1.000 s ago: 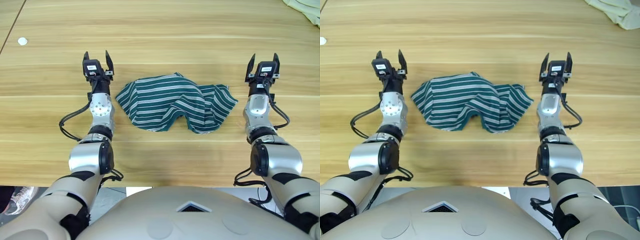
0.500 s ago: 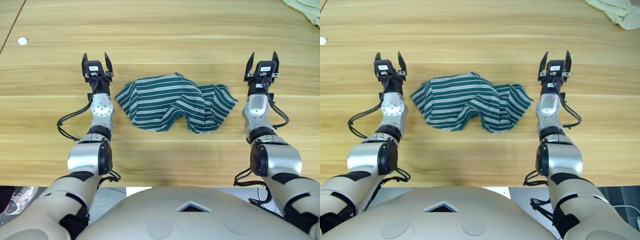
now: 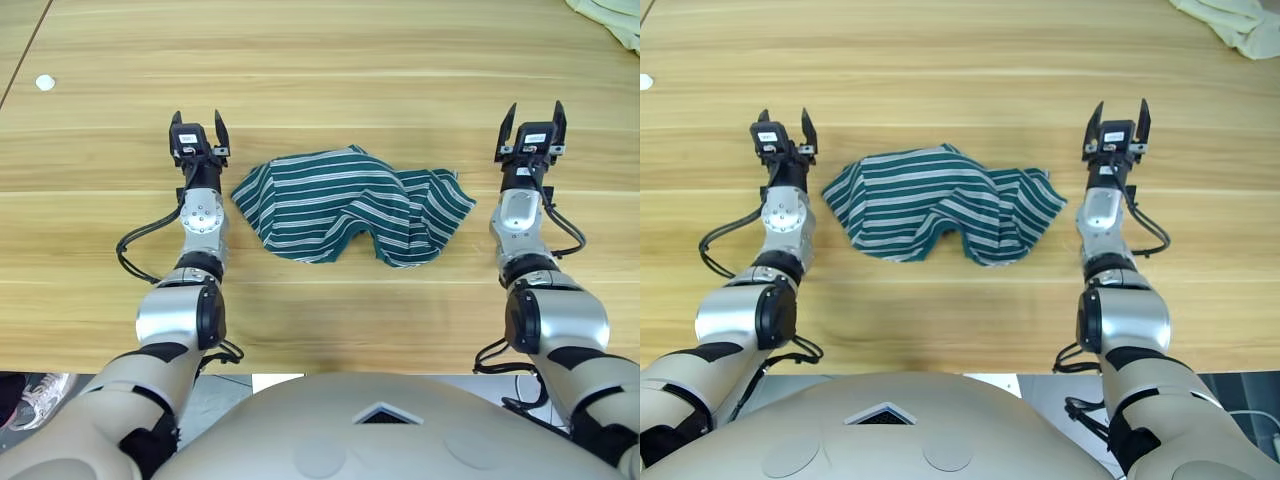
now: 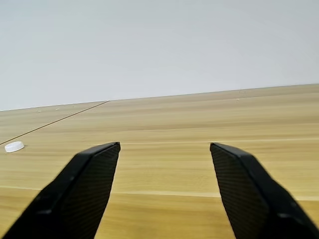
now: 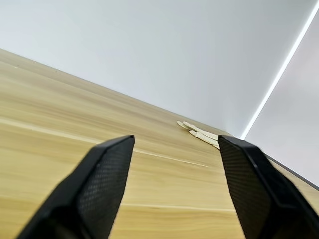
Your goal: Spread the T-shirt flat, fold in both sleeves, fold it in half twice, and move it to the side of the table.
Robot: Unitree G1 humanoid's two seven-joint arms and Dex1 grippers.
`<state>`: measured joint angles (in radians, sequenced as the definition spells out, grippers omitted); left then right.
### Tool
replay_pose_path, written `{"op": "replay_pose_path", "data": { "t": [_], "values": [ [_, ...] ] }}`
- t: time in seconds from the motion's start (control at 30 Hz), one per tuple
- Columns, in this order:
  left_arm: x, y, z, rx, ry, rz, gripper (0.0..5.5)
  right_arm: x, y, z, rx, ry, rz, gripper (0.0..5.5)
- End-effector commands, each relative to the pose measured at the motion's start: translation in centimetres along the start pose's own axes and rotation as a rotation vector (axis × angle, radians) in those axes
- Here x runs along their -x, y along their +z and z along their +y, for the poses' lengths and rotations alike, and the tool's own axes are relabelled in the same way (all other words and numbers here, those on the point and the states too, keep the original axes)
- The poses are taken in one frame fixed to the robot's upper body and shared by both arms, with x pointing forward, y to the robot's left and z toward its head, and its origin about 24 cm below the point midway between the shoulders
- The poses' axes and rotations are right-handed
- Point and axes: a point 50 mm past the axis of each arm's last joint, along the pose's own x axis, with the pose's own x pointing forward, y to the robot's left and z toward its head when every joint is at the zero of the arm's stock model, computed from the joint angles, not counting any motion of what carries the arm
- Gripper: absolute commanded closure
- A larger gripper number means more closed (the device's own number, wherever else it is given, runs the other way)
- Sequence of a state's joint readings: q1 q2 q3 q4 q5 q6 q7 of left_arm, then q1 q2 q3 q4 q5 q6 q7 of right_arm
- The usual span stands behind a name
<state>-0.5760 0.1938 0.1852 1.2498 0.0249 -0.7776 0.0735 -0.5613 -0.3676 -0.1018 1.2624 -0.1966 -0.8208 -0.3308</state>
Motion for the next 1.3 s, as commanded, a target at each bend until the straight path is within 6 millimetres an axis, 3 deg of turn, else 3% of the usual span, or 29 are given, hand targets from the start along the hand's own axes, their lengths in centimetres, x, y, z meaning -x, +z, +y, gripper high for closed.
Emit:
{"op": "replay_pose_path", "data": {
  "t": [0.03,0.13,0.23,0.3,0.37,0.5,0.67,0.77,0.93,1.1,1.3],
  "values": [
    [0.5,-0.2,0.7,0.094,-0.002,-0.016,2.14,0.3,0.0,-0.3,0.028,0.007,-0.026,2.39],
    [1.1,0.6,1.7,0.153,-0.103,-0.109,2.14,0.8,0.9,-1.4,0.043,0.079,-0.156,2.39],
    [1.8,3.2,3.9,0.185,-0.153,-0.276,2.14,1.5,2.6,-3.3,0.143,0.184,-0.309,2.39],
    [3.4,5.6,4.2,0.089,-0.306,-0.384,2.14,2.8,4.0,-4.1,0.239,0.313,-0.381,2.39],
    [6.3,6.7,3.3,-0.104,-0.549,-0.411,2.14,5.4,4.8,-4.3,0.346,0.512,-0.409,2.39],
    [12.5,6.8,2.0,-0.367,-1.044,-0.329,2.14,11.8,5.0,-4.6,0.486,0.958,-0.354,2.39],
    [16.2,5.1,2.3,-0.646,-1.354,-0.084,2.14,15.2,4.6,-7.0,0.646,1.163,-0.169,2.39],
    [16.5,3.7,2.8,-0.819,-1.358,0.001,2.14,15.6,4.7,-7.7,0.669,1.174,-0.118,2.39],
    [15.1,1.5,3.1,-1.027,-1.283,0.054,2.14,16.1,2.8,-5.4,0.701,1.237,-0.083,2.39],
    [15.1,0.6,2.0,-1.056,-1.307,0.023,2.14,17.4,1.8,-2.5,0.692,1.33,-0.106,2.39],
    [15.1,0.0,1.4,-1.049,-1.311,0.016,2.14,17.6,1.0,-2.1,0.707,1.34,-0.099,2.39]
  ]
}}
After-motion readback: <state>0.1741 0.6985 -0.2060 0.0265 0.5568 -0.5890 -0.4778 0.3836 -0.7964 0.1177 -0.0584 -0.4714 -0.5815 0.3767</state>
